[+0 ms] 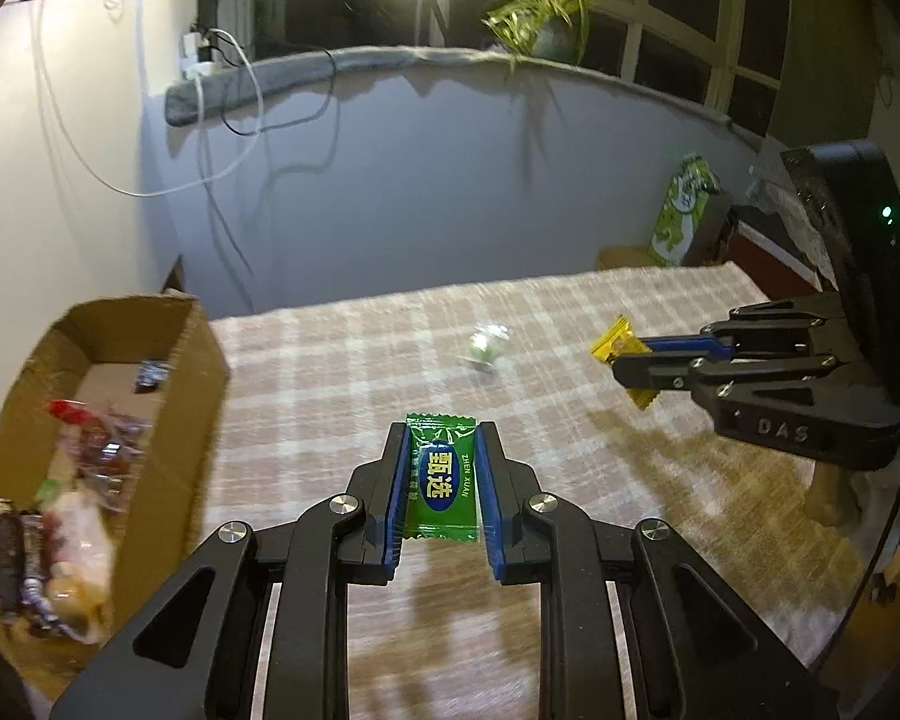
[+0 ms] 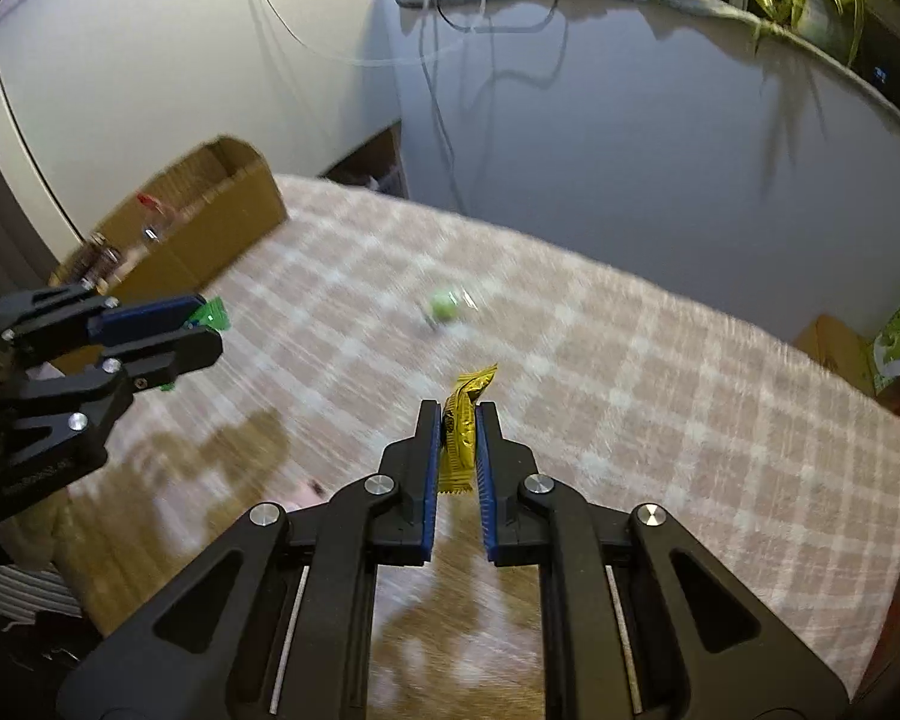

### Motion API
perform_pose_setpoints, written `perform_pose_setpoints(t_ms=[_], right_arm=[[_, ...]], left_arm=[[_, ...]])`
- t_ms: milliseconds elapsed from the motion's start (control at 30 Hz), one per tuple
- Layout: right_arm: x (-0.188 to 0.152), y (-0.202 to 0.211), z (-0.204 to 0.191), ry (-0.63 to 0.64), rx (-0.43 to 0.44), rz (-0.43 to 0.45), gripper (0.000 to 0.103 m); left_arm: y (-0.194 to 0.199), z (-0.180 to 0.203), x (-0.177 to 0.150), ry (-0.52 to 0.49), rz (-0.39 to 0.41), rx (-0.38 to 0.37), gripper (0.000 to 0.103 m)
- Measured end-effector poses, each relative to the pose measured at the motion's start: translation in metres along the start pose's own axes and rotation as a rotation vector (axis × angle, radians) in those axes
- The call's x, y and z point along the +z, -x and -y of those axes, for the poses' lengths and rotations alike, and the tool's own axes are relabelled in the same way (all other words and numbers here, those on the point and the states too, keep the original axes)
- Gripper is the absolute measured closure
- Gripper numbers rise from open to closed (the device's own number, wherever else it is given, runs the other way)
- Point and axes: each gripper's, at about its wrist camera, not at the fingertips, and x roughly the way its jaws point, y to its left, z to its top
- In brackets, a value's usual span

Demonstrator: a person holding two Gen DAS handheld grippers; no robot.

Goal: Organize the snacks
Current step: 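Carry the green candy with the left gripper while the right carries the yellow candy over the box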

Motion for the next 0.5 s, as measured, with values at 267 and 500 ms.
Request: perform_pose_setpoints(t_ms=[267,500], right_arm=[[0.036,0.017,-0.042,0.043,0.074,0.071,0.092],[0.066,0.014,-0.091,0.101,0.137,0.098,0.092]], left_arm=[[0.033,-0.038,0.004,0.048,0.056,0.057,0.083],[0.054,-0.080,0.000,0.105,0.084,0.111,0.083]])
